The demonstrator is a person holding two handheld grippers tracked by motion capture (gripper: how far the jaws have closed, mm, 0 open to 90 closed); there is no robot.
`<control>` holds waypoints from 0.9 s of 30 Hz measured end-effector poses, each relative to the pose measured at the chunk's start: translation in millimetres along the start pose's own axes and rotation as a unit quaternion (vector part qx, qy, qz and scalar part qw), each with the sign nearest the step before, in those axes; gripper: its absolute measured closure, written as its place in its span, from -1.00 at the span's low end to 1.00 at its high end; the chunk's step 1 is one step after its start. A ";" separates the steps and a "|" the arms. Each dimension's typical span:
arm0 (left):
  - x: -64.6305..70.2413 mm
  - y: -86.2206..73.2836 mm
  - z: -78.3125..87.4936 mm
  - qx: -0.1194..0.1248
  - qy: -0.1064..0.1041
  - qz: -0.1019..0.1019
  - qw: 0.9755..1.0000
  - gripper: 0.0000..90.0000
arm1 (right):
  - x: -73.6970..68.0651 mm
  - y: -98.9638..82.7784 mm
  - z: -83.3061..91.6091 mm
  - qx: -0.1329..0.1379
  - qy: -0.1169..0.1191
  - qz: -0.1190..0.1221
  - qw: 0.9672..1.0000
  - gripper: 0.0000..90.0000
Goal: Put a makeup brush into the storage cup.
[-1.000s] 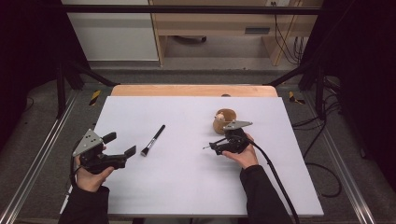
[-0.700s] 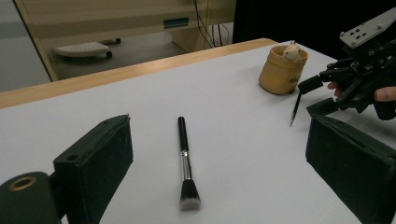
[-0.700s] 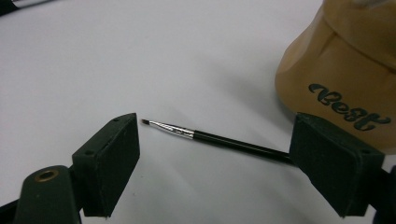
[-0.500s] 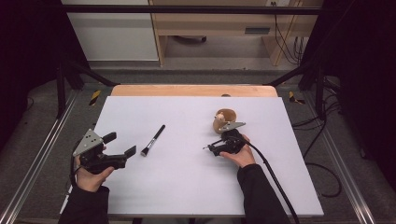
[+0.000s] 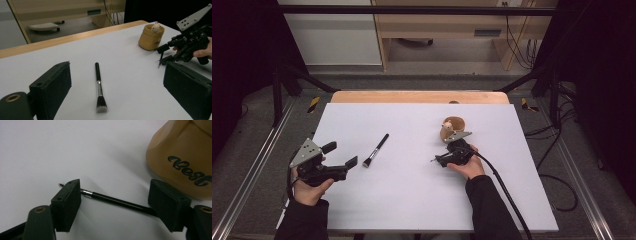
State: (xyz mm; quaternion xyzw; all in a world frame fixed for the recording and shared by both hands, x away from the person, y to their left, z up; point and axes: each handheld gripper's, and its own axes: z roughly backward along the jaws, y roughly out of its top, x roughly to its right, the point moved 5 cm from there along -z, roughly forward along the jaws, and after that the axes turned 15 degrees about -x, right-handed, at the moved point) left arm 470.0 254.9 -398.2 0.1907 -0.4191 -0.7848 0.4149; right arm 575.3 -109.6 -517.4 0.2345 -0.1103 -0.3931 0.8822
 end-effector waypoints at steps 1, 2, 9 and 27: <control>-0.1 0.0 0.1 0.000 0.000 0.000 1.000 -0.84 | -0.8 -0.4 0.7 -0.001 0.001 -0.003 1.000 -0.31; 0.0 0.1 0.3 0.001 0.000 0.001 1.000 -0.84 | -0.8 -0.7 1.3 -0.003 -0.001 -0.001 1.000 -0.26; 0.1 0.2 1.4 0.001 0.000 -0.002 1.000 -0.84 | -8.2 -1.9 5.3 -0.009 -0.003 0.005 1.000 0.11; 1.9 1.0 1.6 0.003 -0.001 -0.003 1.000 -0.84 | -15.9 -6.5 12.7 -0.033 0.004 -0.001 0.999 0.69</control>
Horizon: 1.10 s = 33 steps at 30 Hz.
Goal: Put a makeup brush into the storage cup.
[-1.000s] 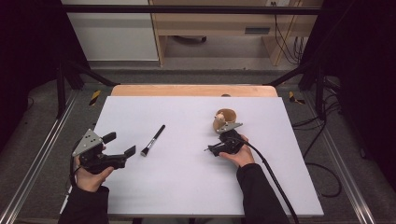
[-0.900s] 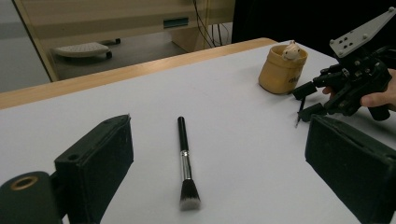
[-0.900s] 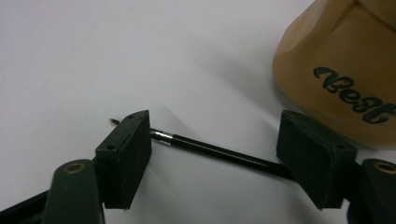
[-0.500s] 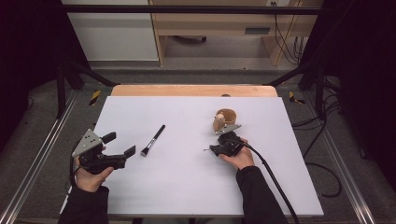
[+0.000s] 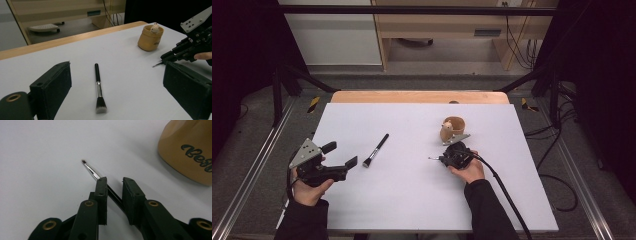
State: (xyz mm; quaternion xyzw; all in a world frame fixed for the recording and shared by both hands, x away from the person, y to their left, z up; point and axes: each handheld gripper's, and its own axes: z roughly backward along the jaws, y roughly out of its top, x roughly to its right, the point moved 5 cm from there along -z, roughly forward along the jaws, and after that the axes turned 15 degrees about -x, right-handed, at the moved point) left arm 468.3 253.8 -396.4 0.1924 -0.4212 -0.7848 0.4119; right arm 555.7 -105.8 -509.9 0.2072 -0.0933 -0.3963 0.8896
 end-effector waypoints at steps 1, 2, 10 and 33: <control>0.0 -0.1 -0.1 -0.002 0.000 -0.001 1.000 -0.84 | 0.3 -0.6 0.1 0.001 0.002 0.002 1.000 0.71; -0.1 -0.3 -0.4 -0.002 0.001 -0.003 1.000 -0.84 | 0.2 -2.1 1.1 -0.003 0.006 -0.001 1.000 0.75; 0.1 -0.4 -0.6 -0.004 0.002 -0.005 1.000 -0.84 | -3.0 -3.1 2.5 -0.010 0.007 0.003 1.000 0.90; 0.7 -0.5 -1.9 -0.007 0.003 -0.009 1.000 -0.84 | -5.6 1.0 20.1 -0.042 -0.002 0.008 0.999 0.41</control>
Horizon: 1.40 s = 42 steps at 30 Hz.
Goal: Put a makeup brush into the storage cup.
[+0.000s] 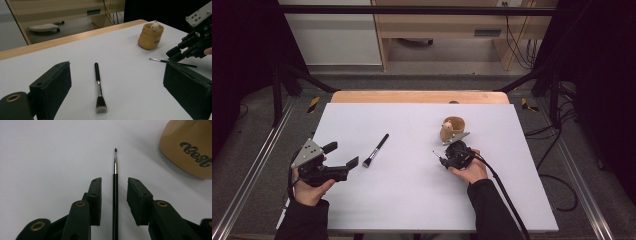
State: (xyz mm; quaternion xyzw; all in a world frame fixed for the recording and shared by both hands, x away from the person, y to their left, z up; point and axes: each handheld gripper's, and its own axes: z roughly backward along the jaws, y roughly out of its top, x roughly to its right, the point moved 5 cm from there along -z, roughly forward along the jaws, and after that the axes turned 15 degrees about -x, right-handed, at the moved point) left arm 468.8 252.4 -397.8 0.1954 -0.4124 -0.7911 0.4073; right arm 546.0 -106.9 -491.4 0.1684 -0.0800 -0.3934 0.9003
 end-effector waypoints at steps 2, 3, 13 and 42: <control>0.2 0.1 0.0 0.000 0.000 0.000 1.000 -0.84 | 1.1 2.8 5.8 -0.010 -0.004 0.008 1.000 0.38; 0.9 0.6 0.1 0.003 -0.001 0.002 1.000 -0.84 | -0.4 6.7 11.1 -0.022 -0.004 0.006 1.000 0.36; 0.1 1.2 2.6 0.008 -0.001 0.004 1.000 -0.84 | -4.7 20.8 7.9 -0.091 -0.008 0.030 0.995 0.41; 0.0 1.3 3.1 0.008 -0.001 0.004 1.000 -0.84 | -2.5 18.5 -12.2 -0.171 -0.001 0.019 0.985 0.90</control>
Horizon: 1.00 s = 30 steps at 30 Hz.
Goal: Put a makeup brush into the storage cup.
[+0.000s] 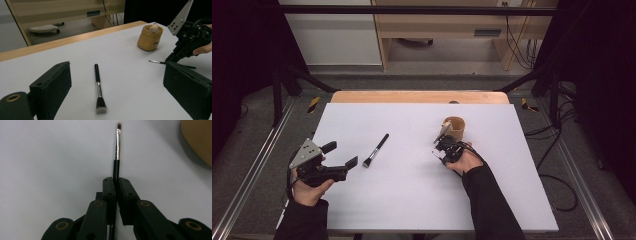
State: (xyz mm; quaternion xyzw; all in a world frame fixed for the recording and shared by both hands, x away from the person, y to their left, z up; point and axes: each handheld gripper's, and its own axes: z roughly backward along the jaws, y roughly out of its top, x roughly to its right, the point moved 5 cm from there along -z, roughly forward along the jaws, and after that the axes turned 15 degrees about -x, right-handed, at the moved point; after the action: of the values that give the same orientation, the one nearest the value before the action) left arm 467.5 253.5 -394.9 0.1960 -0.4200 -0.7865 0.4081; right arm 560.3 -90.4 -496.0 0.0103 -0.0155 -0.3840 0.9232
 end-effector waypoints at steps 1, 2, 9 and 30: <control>0.1 0.0 0.0 0.000 0.000 0.000 1.000 -0.84 | 0.3 0.1 -0.3 0.002 -0.002 0.006 1.000 0.90; 0.1 0.0 -0.1 0.000 0.000 -0.001 1.000 -0.84 | -0.1 0.2 -0.2 0.002 -0.003 0.006 1.000 0.90; -0.5 -0.1 0.1 0.000 0.001 0.001 1.000 -0.84 | -1.4 -0.1 0.8 0.004 -0.010 0.009 1.000 0.91; 0.2 -0.4 -0.8 -0.005 0.002 -0.003 1.000 -0.84 | -0.8 -15.8 50.4 0.120 0.013 -0.010 0.993 0.91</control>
State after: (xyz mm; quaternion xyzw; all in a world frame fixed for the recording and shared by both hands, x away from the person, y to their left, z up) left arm 467.7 253.1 -395.7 0.1968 -0.4151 -0.7891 0.4078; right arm 546.7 -101.4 -446.2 0.1262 -0.0495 -0.3881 0.9116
